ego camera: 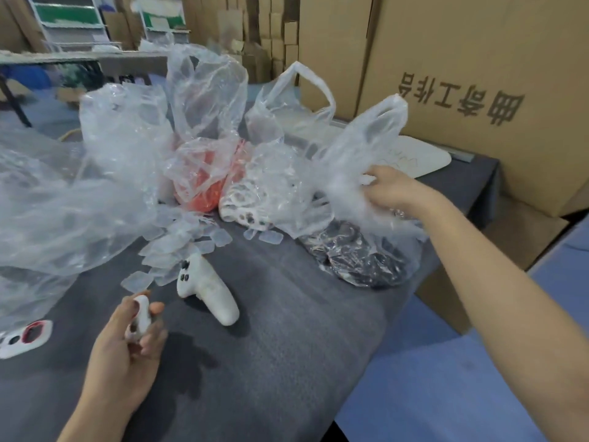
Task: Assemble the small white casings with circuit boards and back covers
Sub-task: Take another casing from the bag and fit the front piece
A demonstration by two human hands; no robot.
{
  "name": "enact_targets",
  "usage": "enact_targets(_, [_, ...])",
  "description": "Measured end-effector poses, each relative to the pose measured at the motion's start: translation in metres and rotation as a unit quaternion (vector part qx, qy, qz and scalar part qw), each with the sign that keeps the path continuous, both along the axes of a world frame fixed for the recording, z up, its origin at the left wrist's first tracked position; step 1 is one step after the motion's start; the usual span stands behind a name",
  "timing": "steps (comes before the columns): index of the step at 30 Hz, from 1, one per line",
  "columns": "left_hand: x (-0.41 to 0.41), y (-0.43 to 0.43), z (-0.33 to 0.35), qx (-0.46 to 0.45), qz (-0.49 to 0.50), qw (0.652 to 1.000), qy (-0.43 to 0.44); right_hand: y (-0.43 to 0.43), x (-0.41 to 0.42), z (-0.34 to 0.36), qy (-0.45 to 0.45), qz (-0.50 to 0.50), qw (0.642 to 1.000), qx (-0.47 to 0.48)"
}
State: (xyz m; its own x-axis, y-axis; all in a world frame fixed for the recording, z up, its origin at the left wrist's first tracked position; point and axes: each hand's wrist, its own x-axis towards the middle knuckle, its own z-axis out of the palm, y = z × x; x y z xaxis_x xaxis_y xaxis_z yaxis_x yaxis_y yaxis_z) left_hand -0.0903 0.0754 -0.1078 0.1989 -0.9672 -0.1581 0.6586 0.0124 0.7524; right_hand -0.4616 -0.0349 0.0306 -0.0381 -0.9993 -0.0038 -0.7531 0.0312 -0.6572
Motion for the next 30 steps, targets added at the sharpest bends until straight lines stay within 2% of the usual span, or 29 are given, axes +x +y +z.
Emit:
enact_targets(2, [-0.001,0.0,0.0,0.001,0.006,1.0,-0.005,0.006,0.027,-0.003,0.066,0.103,0.992,0.015])
enact_targets(4, [0.0,-0.001,-0.001,0.002,0.008,1.0,-0.003,0.011,0.057,-0.011,0.152,0.184,0.97,0.048])
enact_targets(6, [0.002,0.0,-0.001,0.0,0.004,1.0,-0.004,0.012,0.077,-0.026,0.258,0.199,0.943,0.071])
enact_targets(8, [0.003,0.0,-0.003,-0.002,0.001,1.0,-0.009,0.017,0.088,-0.036,0.342,0.196,0.919,0.011])
enact_targets(10, [0.004,0.0,-0.005,-0.006,0.0,1.0,-0.012,0.024,0.095,-0.042,0.332,0.23,0.909,-0.099])
enact_targets(12, [0.004,0.0,-0.006,-0.006,0.0,1.0,-0.012,0.031,0.097,-0.043,0.285,0.258,0.913,-0.136])
enact_targets(15, [0.005,-0.001,-0.007,-0.007,-0.004,1.0,-0.013,0.041,0.087,-0.038,0.277,0.25,0.927,-0.041])
enact_targets(18, [0.006,0.0,-0.007,-0.006,-0.002,1.0,-0.022,0.045,0.068,-0.031,0.32,0.271,0.893,0.164])
enact_targets(20, [0.004,0.0,-0.006,-0.007,-0.003,0.999,-0.033,0.042,0.048,-0.02,0.343,0.243,0.868,0.265])
enact_targets(22, [0.001,0.0,-0.005,-0.012,-0.004,0.998,-0.055,0.039,0.023,0.001,0.353,0.185,0.877,0.268])
enact_targets(24, [-0.001,0.001,-0.004,-0.016,-0.001,0.997,-0.079,0.038,0.001,0.025,0.288,0.138,0.923,0.214])
enact_targets(26, [-0.002,0.001,-0.003,-0.016,-0.001,0.996,-0.092,0.034,-0.011,0.041,0.144,0.075,0.979,0.125])
enact_targets(27, [-0.002,0.001,-0.003,-0.013,-0.001,0.995,-0.094,0.032,-0.01,0.046,0.094,0.029,0.992,0.073])
enact_targets(28, [-0.001,0.001,-0.003,-0.007,0.0,0.996,-0.094,0.027,-0.006,0.048,0.08,-0.04,0.996,0.013])
enact_targets(30, [0.0,0.001,-0.004,0.002,0.004,0.996,-0.089,0.014,0.001,0.049,0.132,-0.185,0.971,-0.069])
